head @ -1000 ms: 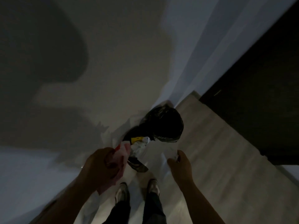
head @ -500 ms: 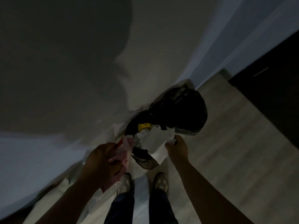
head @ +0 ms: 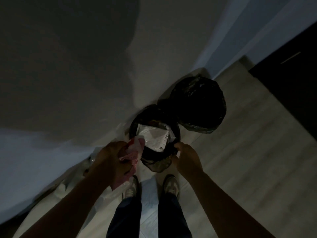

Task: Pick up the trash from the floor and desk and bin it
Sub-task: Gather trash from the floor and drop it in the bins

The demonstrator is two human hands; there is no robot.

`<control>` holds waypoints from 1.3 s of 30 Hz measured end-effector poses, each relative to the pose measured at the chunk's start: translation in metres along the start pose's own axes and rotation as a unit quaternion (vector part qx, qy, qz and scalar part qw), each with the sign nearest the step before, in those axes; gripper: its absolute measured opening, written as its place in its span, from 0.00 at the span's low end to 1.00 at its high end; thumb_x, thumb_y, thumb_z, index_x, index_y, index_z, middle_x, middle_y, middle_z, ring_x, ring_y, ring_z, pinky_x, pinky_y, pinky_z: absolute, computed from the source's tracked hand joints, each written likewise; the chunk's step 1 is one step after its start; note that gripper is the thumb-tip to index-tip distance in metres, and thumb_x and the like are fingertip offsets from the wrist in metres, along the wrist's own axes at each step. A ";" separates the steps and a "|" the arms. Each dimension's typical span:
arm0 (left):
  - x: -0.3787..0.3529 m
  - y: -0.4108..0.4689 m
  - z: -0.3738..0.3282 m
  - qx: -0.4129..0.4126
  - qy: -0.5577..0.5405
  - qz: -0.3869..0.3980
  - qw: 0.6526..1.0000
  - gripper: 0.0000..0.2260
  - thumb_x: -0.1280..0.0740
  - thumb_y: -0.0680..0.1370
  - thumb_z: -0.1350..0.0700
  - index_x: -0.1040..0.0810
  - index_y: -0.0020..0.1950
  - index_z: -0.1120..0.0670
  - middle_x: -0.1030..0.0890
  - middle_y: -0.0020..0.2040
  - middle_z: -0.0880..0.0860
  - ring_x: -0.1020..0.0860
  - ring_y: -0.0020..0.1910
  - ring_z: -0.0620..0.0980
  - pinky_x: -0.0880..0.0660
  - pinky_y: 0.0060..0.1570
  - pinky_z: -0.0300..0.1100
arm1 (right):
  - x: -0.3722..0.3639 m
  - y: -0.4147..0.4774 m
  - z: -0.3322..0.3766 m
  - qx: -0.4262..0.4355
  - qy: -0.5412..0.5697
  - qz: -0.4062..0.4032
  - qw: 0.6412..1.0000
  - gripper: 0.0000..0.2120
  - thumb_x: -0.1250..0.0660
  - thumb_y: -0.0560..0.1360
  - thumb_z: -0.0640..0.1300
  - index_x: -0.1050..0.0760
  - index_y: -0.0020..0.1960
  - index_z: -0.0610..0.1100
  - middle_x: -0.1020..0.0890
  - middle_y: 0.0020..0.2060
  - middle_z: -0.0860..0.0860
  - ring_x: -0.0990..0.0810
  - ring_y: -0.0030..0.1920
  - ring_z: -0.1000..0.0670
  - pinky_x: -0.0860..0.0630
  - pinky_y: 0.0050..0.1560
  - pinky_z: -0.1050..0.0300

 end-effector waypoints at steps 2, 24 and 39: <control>-0.006 0.004 -0.010 -0.023 -0.027 0.035 0.999 0.16 0.29 0.66 0.58 0.21 0.53 0.50 0.18 0.47 0.54 0.19 0.43 0.58 0.20 0.46 0.43 | 0.010 -0.005 -0.009 0.009 -0.068 0.023 0.997 0.22 0.38 0.78 0.44 0.35 0.71 0.45 0.28 0.64 0.45 0.28 0.64 0.46 0.30 0.62 0.55; -0.127 0.161 -0.016 -0.065 0.115 0.117 0.984 0.25 0.29 0.74 0.51 0.30 0.69 0.54 0.24 0.61 0.56 0.24 0.56 0.53 0.29 0.53 0.40 | 0.013 0.022 -0.087 0.002 -0.057 0.036 0.998 0.22 0.35 0.77 0.45 0.34 0.69 0.50 0.26 0.61 0.50 0.26 0.59 0.52 0.29 0.54 0.63; -0.126 0.153 -0.016 -0.028 0.179 0.126 0.975 0.18 0.32 0.75 0.52 0.26 0.63 0.56 0.26 0.64 0.56 0.29 0.64 0.53 0.33 0.62 0.43 | 0.019 0.004 -0.092 0.015 -0.072 0.044 0.996 0.22 0.35 0.77 0.45 0.35 0.69 0.50 0.26 0.60 0.51 0.26 0.57 0.54 0.32 0.50 0.68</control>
Point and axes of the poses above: each hand's wrist, its own y-axis towards the middle knuckle, its own x-axis out of the back of the hand, z = x × y, the point moved 2 cm from there along y, towards the middle knuckle
